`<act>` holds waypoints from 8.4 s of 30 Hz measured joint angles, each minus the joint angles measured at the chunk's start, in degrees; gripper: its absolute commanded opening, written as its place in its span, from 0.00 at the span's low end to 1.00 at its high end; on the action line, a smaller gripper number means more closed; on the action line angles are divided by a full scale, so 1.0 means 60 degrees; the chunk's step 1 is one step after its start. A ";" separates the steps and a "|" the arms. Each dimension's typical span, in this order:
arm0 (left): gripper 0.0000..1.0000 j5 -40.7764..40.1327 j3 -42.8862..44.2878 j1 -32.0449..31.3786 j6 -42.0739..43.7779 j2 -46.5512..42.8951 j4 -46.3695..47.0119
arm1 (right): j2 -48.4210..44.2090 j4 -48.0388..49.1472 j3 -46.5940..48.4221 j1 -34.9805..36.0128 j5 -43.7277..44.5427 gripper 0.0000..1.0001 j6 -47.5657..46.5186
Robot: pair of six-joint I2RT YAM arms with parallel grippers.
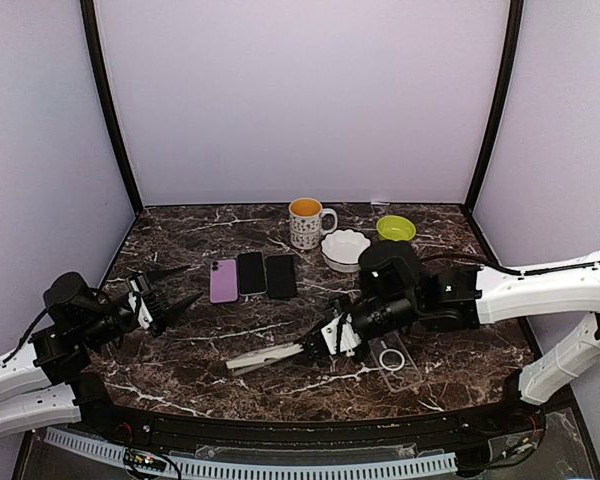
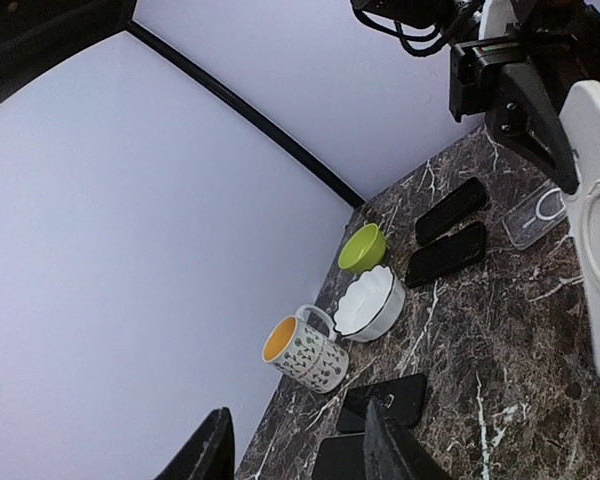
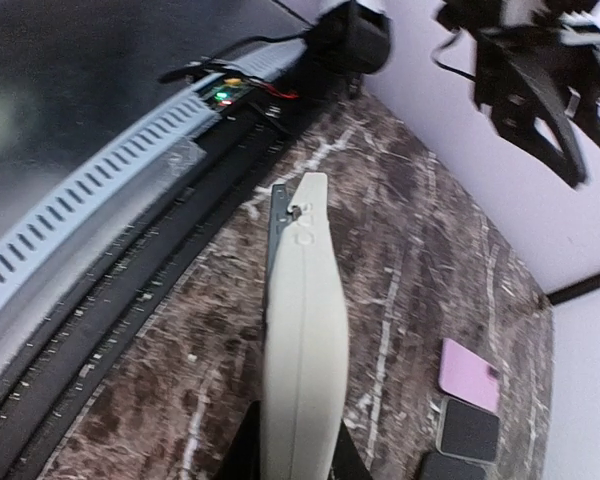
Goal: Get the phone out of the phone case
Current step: Pass from the right arm to the left, then remove the phone case from the phone.
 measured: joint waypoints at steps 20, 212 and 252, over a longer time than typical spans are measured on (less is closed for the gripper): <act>0.37 0.3628 0.0423 0.0317 -0.1395 -0.0255 -0.0342 | -0.0852 0.3140 -0.0335 -0.0951 0.1490 0.00 0.1395; 0.00 0.3996 0.1064 0.0350 -0.1450 0.2914 -0.2313 | 0.4830 -0.4204 0.8113 0.0965 0.3668 0.40 0.7683; 0.00 0.2484 0.1064 0.0193 -0.1453 0.2889 -0.2517 | 0.4991 -0.4306 0.8058 0.1118 0.4382 0.10 0.7395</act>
